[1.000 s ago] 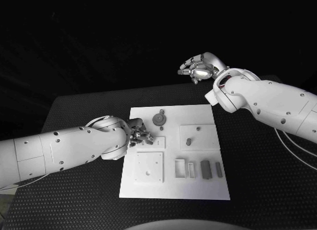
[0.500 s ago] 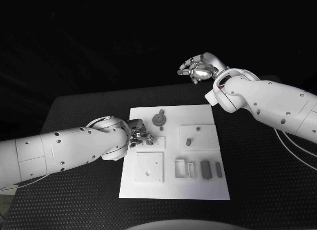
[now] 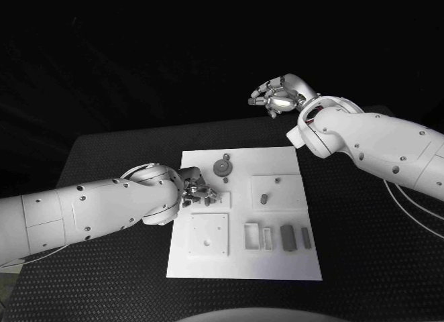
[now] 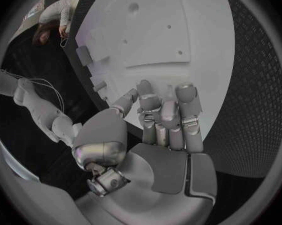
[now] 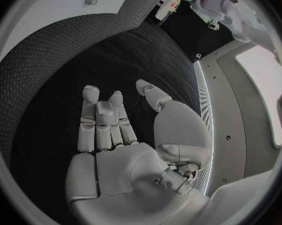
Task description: Assemble the parts on the task board
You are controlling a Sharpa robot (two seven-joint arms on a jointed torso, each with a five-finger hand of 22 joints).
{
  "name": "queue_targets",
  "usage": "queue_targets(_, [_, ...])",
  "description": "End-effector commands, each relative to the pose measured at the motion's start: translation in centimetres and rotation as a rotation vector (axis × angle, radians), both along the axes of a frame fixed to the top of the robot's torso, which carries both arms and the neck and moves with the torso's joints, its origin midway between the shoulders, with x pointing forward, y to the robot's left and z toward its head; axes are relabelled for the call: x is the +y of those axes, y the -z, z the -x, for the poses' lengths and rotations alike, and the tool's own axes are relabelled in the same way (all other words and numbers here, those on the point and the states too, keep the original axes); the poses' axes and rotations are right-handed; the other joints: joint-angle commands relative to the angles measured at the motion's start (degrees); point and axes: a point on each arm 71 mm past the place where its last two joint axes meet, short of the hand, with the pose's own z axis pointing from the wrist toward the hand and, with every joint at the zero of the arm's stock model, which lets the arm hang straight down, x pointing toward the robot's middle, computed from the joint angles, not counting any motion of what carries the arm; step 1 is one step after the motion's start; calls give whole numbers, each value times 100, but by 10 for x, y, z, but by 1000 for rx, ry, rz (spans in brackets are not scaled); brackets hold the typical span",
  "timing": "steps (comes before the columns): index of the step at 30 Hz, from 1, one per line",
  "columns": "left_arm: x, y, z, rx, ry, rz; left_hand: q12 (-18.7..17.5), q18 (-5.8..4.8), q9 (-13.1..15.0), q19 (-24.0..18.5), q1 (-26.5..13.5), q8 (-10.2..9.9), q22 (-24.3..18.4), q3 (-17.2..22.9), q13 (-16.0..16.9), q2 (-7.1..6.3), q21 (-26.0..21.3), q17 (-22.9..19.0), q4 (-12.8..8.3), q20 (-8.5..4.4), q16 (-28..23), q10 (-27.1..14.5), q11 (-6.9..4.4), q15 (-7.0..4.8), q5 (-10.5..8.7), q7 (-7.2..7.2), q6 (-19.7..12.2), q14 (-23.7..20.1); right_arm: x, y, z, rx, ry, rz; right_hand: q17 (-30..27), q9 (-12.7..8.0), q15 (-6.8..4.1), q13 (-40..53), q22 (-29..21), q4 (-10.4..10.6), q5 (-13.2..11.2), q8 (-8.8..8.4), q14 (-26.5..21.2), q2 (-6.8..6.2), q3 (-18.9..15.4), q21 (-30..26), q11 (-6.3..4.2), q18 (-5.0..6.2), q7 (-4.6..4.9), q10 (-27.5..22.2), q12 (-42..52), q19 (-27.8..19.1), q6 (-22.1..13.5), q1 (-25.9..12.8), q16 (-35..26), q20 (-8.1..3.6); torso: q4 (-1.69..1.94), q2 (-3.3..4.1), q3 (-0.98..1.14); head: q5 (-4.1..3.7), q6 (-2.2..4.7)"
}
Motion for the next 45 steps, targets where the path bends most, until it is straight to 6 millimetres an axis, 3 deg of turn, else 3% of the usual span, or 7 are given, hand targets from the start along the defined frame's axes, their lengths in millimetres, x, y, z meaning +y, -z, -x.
queue_targets(1, [0, 0, -1, -4, 2, 4, 38, 0, 10, 23, -101, -9, 96, 24, -10, -49, -24, -10, 118, -23, 24, 28, -28, -43, -206, -13, 21, -1, 1, 0, 0, 3, -11, 1, 5, -9, -7, -9, 110, 38, 21, -27, -48, 5, 11, -22, 0, 67, 39, -38, 32, -35, 5, -73, -26, -23, -3, 1, 2, -1, 7])
queue_targets(5, [3, -1, -2, -10, -6, 5, 42, 12, 17, 19, -138, -8, 99, 58, -12, -144, -30, -9, 276, -24, 29, 25, -34, -51, -483, -15, 16, -5, 1, 0, 0, 2, -11, 1, 5, -9, -7, -10, 110, 39, 21, -27, -48, 5, 11, -22, 0, 67, 39, -38, 32, -35, 4, -74, -26, -23, -5, 1, 1, -2, 9])
queue_targets(19, [11, -5, -2, -9, -30, 49, 41, 23, 27, 15, -174, -11, 100, 42, -15, -242, -33, -10, 399, -28, 30, 19, -36, -58, -551, -13, -2, -12, -1, 1, 0, 4, -9, 1, 5, -10, -7, -10, 110, 42, 21, -27, -48, 6, 12, -22, 0, 67, 39, -39, 33, -36, 3, -77, -26, -23, -1, -3, 2, -14, 19])
queue_targets(28, [28, -33, -21, -32, -124, 186, -53, 63, -6, -134, 40, -153, 76, 72, -40, -325, -142, -44, 348, -58, -76, -190, 37, -22, -551, 74, -289, -170, -5, 1, -1, 8, 0, 0, 5, -10, -7, -10, 110, 43, 21, -27, -48, 9, 14, -22, 0, 67, 39, -39, 34, -36, 2, -76, -26, -24, 9, -7, -4, -18, 66])
queue_targets(33, [47, -52, -38, -99, -198, 263, -430, 17, -131, -628, 468, -477, -73, 166, -225, -274, -539, -263, 36, 2, -511, -705, 294, 223, -543, 334, -905, -580, -8, 2, -2, 10, 10, 1, 5, -11, -7, -10, 110, 42, 22, -27, -48, 10, 16, -21, 0, 67, 39, -39, 34, -36, 1, -74, -26, -25, 4, -6, -4, -11, 114])
queue_targets(37, [70, -61, -51, -148, -249, 264, -1317, -183, -243, -1230, 884, -682, -531, 388, -796, -243, -1264, -744, -282, 275, -1397, -1205, 626, 581, -448, 626, -1330, -1068, -13, 3, -5, 12, 22, 2, 5, -11, -7, -11, 111, 40, 22, -28, -48, 11, 18, -21, 0, 67, 39, -39, 34, -36, 0, -71, -26, -25, 2, 1, -3, 7, 167])
queue_targets(45, [97, -59, -64, -151, -274, 163, -2088, -177, -402, -1178, 831, -719, -1021, 296, -1384, -341, -1795, -1032, -318, 445, -1988, -1024, 717, 762, -358, 731, -1446, -984, -19, 8, -6, 21, 37, 4, 5, -12, -7, -11, 111, 37, 23, -29, -48, 18, 22, -21, 0, 67, 39, -39, 35, -36, -3, -65, -26, -27, 9, 4, -4, 27, 222])
